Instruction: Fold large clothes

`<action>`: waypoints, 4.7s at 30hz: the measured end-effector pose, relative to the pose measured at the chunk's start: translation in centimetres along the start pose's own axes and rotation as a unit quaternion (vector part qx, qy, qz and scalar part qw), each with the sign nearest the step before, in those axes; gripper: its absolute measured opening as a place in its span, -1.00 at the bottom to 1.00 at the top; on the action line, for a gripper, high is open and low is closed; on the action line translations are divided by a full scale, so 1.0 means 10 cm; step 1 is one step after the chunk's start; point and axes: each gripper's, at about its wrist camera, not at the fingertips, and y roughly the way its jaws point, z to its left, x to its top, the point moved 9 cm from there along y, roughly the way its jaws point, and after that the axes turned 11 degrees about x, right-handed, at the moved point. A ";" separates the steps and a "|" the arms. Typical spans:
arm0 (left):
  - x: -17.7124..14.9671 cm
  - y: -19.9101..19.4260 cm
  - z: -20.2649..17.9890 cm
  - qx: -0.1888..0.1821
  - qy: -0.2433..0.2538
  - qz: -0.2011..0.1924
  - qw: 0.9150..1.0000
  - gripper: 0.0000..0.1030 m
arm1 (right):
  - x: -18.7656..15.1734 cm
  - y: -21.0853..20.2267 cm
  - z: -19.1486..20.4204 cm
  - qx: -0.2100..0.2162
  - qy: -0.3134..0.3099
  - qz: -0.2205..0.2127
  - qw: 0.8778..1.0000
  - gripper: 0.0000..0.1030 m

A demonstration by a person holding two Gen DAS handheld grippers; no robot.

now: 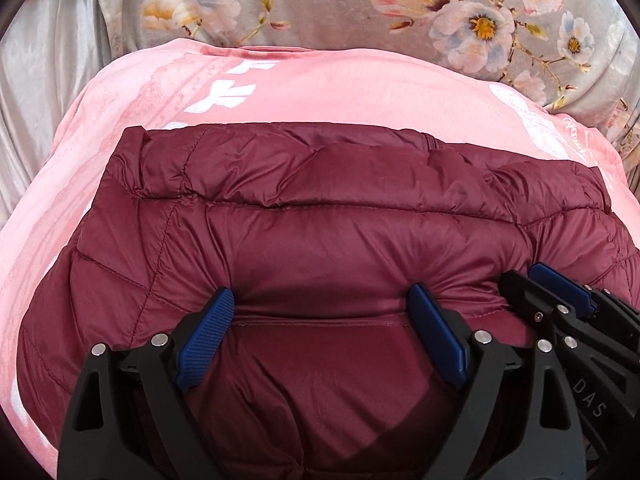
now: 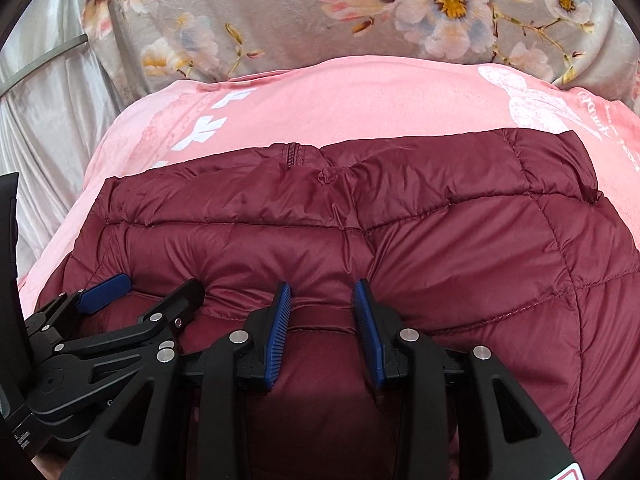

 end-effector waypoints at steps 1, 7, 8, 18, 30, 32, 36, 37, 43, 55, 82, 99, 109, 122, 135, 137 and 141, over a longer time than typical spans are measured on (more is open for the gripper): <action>0.00 0.00 0.00 0.001 0.000 0.000 1.000 0.68 | 0.00 0.00 0.00 0.001 0.000 0.000 1.000 -0.33; 0.00 0.01 0.00 0.001 0.001 0.001 1.000 0.69 | 0.00 0.00 -0.02 -0.004 -0.001 0.000 1.000 -0.34; 0.00 0.01 0.00 0.001 0.001 0.001 1.000 0.69 | 0.00 0.00 -0.02 -0.004 -0.001 0.000 1.000 -0.34; 0.00 0.03 0.02 0.004 0.001 0.001 1.000 0.71 | 0.00 0.00 -0.01 -0.004 -0.001 0.001 1.000 -0.33; -0.01 0.03 0.08 0.009 0.003 0.000 1.000 0.75 | 0.01 -0.01 -0.04 -0.009 -0.003 0.003 1.000 -0.34; -0.01 0.03 0.09 0.010 0.003 0.000 1.000 0.76 | 0.01 -0.02 -0.05 -0.014 -0.002 0.004 1.000 -0.33; -0.02 0.02 0.10 0.018 0.006 -0.002 1.000 0.82 | -0.05 -0.13 -0.03 -0.034 0.017 -0.001 0.999 -0.28; -0.02 0.00 0.12 0.015 0.003 -0.003 1.000 0.82 | -0.07 -0.15 -0.01 -0.037 0.023 -0.004 0.999 -0.23; -0.21 -0.36 0.44 -0.018 -0.055 -0.007 0.998 0.82 | -0.23 -0.27 0.13 -0.069 -0.036 0.011 0.997 0.07; -0.69 -0.21 1.91 -0.016 -0.261 0.080 0.962 0.90 | -0.35 -0.54 0.40 -0.035 -0.041 -0.019 0.998 0.15; 0.54 -1.87 0.25 -0.219 -0.090 -0.068 0.969 -0.67 | -0.52 -0.76 0.46 0.038 -0.005 0.018 0.999 -1.00; 0.50 -1.98 -1.11 -0.279 0.015 -0.035 0.960 -0.68 | -0.72 -1.25 0.05 0.049 0.043 0.012 0.998 -1.00; -0.17 -1.35 -2.14 -0.271 0.079 0.062 0.957 -0.68 | -1.16 -1.93 -0.96 -0.034 0.153 0.021 0.987 -0.86; 0.29 -1.98 -1.81 -0.321 0.057 0.033 0.945 0.45 | -0.38 -2.31 -1.40 -0.047 0.190 -0.039 0.980 -0.67; 1.58 -1.09 -0.40 -0.127 -0.059 0.001 0.990 0.62 | 1.39 -1.49 -1.29 0.010 0.227 -0.070 0.971 0.25; 1.66 -0.91 -0.38 -0.116 -0.068 0.010 0.991 0.62 | 1.45 -1.26 -1.34 -0.012 0.236 -0.051 0.970 0.25; 1.74 -0.59 -0.42 -0.097 -0.067 0.032 0.992 0.62 | 1.29 -0.74 -1.41 -0.018 0.262 0.012 0.965 0.22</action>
